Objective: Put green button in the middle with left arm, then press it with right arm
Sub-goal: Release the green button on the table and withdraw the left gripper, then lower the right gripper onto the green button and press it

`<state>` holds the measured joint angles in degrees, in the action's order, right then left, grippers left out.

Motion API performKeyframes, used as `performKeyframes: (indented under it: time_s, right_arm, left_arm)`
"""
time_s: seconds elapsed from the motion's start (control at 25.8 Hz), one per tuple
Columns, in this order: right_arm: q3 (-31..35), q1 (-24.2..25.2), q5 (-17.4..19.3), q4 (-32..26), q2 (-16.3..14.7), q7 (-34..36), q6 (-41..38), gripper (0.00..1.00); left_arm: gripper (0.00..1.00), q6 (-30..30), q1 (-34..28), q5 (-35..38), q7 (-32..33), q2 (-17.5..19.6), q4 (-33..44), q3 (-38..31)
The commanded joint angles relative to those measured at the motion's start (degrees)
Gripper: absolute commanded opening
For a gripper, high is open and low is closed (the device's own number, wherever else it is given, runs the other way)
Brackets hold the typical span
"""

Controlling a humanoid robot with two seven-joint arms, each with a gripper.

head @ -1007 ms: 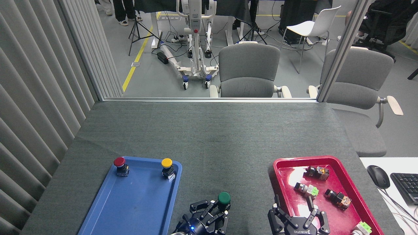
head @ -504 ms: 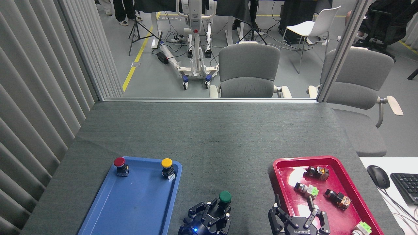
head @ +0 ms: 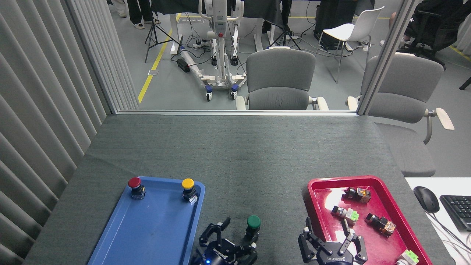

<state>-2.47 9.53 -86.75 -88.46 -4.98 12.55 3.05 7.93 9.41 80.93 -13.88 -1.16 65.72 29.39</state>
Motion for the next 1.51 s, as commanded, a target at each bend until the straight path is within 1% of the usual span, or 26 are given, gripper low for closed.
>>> performKeyframes:
  time_s: [0.0,0.12,0.23,0.31,0.35,0.43,0.5,0.54,0.58,0.62,0.74,0.81,0.89,0.97,1.08,1.24,1.47]
  right_arm:
    - [-0.78,-0.91,-0.17,0.22,0.32,-0.16,-0.06,0.99]
    - [-2.71,-1.7,-0.26,0.57,1.03,-0.33,0.11,0.98]
    - [-4.73,-2.49,-0.35,0.66,1.47,-0.51,0.64,0.98]
    - [-6.67,-3.55,-0.61,1.27,2.08,-0.51,1.61,0.97]
    - [-7.54,-3.99,-1.23,1.62,2.52,-0.51,1.96,0.96]
    - [-9.21,-4.6,-2.81,2.85,2.78,-0.51,2.49,0.94]
    - [-11.06,-5.75,-3.16,3.99,3.14,-0.6,3.1,0.94]
    - [-11.85,-6.36,-3.16,4.96,3.4,-1.21,3.45,0.93]
    - [-12.55,-6.8,-3.25,5.58,3.49,-1.92,3.72,0.9]
    - [-12.99,-7.06,-3.43,5.93,3.66,-2.44,3.63,0.84]
    - [-13.61,-7.85,-4.22,6.37,4.1,-2.8,3.28,0.62]
    - [-14.49,-8.03,-4.3,7.16,4.54,-2.97,3.19,0.49]
    - [-14.75,-8.91,-4.31,8.65,5.07,-2.97,3.1,0.4]
    - [-15.63,-9.88,-4.66,10.15,5.25,-3.5,2.93,0.33]
    - [-16.25,-10.23,-5.89,12.08,5.69,-4.73,2.93,0.29]
    - [-16.33,-10.76,-5.89,13.31,5.86,-5.96,2.84,0.29]
    - [-16.25,-10.76,-5.98,15.33,5.86,-6.57,2.4,0.29]
  left_arm:
    - [0.99,-1.51,-5.1,-0.07,-0.36,3.45,7.84,-6.01]
    - [0.99,-1.78,-10.55,0.11,0.43,4.24,14.96,-14.36]
    - [0.99,-1.87,-17.14,0.02,0.61,4.15,23.75,-26.31]
    - [0.99,-0.2,-20.13,0.02,0.61,3.45,27.88,-33.43]
    - [0.99,1.65,-20.48,0.11,0.61,3.45,28.23,-35.98]
    - [0.99,7.36,-20.57,0.11,0.61,3.18,27.62,-40.02]
    - [0.99,11.85,-20.48,0.29,0.61,2.57,26.3,-43.89]
    - [0.99,12.9,-20.48,0.2,0.61,2.13,26.12,-45.3]
    - [0.99,13.25,-20.48,0.2,0.61,1.95,26.21,-45.74]
    - [1.0,13.69,-20.48,-0.15,0.61,2.04,26.47,-45.91]
    - [1.0,13.6,-20.39,-0.77,0.61,2.21,26.65,-46.27]
    - [1.0,13.16,-20.31,-0.86,0.61,2.22,26.47,-46.44]
    - [1.0,13.16,-20.22,-0.94,0.61,2.04,26.39,-47.41]
    - [1.0,13.25,-20.31,-0.94,0.61,1.34,26.56,-48.73]
    - [1.0,13.34,-20.22,-0.94,0.61,0.98,26.56,-49.08]
    - [1.0,14.22,-20.13,-0.94,0.52,1.25,26.03,-48.64]
    - [1.0,13.95,-20.31,-1.12,0.17,1.34,25.33,-48.64]
